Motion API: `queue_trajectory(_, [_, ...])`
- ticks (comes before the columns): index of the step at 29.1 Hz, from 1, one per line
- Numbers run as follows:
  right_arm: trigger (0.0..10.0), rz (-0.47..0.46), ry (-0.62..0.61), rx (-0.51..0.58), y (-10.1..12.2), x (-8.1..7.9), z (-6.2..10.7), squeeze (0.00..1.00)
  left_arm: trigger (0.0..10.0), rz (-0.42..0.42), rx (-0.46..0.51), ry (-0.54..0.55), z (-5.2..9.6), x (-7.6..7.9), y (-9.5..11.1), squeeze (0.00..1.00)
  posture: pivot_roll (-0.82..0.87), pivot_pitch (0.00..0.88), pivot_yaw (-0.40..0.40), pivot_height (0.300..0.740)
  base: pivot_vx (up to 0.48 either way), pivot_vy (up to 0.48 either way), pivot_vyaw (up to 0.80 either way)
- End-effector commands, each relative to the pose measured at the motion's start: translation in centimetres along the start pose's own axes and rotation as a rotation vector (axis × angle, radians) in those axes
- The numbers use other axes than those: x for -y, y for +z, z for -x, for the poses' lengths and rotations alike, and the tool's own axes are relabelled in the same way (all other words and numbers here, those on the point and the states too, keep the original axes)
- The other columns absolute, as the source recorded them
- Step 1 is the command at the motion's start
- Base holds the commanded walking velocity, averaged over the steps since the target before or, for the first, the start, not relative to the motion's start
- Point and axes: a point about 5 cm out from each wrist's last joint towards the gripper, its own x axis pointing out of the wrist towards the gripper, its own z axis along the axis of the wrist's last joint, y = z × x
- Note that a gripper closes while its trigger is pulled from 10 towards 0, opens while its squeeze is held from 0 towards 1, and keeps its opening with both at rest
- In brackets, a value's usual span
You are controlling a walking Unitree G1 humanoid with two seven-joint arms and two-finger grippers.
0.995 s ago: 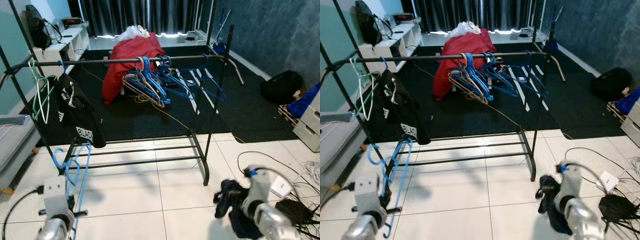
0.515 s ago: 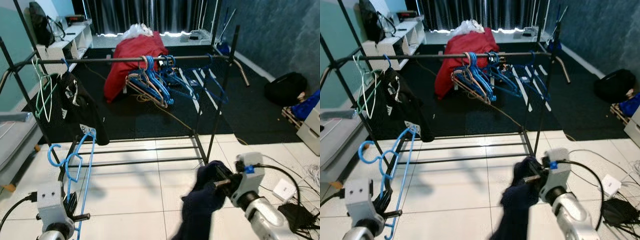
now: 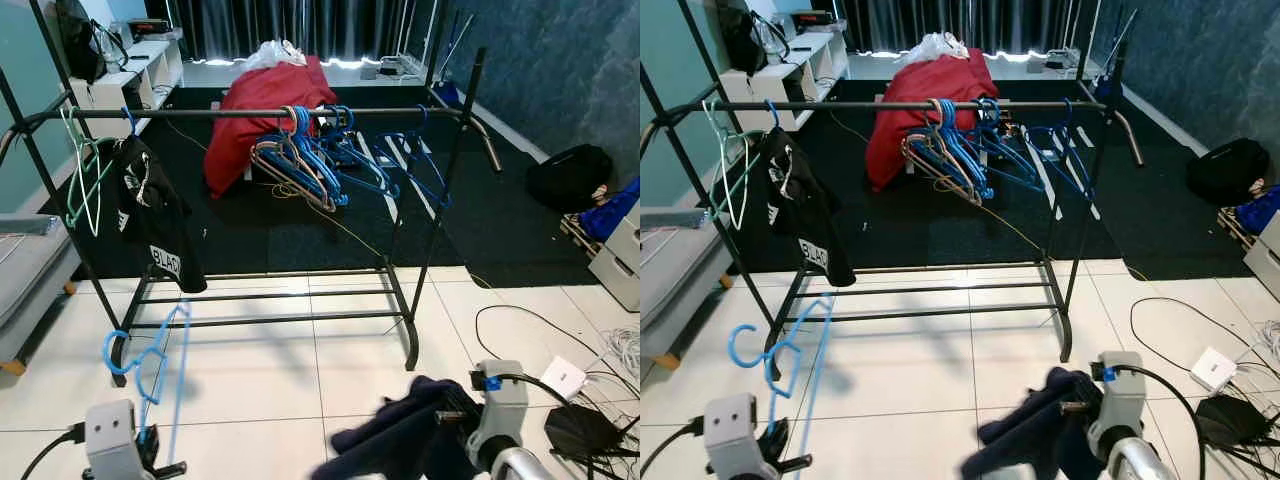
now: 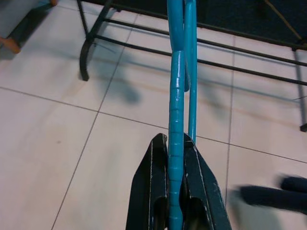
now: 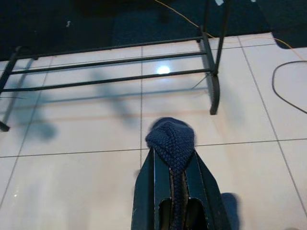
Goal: Hang hanger
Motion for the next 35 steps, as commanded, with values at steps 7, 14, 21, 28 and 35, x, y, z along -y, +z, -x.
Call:
queue_trajectory(7, [10.0, 0.153, -0.024, -0.008, -1.5, 0.1, 1.0, 0.0, 10.0, -0.018, -0.083, -0.042, -0.6, -1.5, -2.3, 0.0, 0.01, 0.072, 0.002, 0.735, 0.0, 0.0, 0.0])
queue_trajectory(14, [10.0, 0.189, -0.09, -0.006, -1.8, 0.5, 1.0, 0.0, 10.0, 0.0, -0.111, -0.045, -1.2, -1.8, -3.1, 0.0, 0.01, 0.08, -0.003, 0.735, 0.0, 0.0, 0.0])
queue_trajectory(21, [10.0, 0.193, -0.103, 0.001, -1.5, 0.5, 0.8, 0.0, 10.0, 0.026, -0.112, -0.037, -2.4, -2.0, -3.0, 0.0, 0.03, 0.094, -0.001, 0.735, 0.0, 0.0, 0.0])
queue_trajectory(28, [10.0, 0.196, -0.111, 0.02, -1.5, 0.2, 0.2, 0.0, 10.0, 0.054, -0.134, -0.052, -3.5, -2.4, -2.9, 0.0, 0.04, 0.097, 0.02, 0.735, 0.0, 0.0, 0.0])
queue_trajectory(35, [10.0, 0.166, -0.096, 0.014, -1.9, 0.2, -0.6, 0.0, 10.0, 0.06, -0.171, -0.088, -3.7, -2.7, -3.3, 0.0, 0.05, 0.098, 0.008, 0.735, 0.0, 0.0, 0.0])
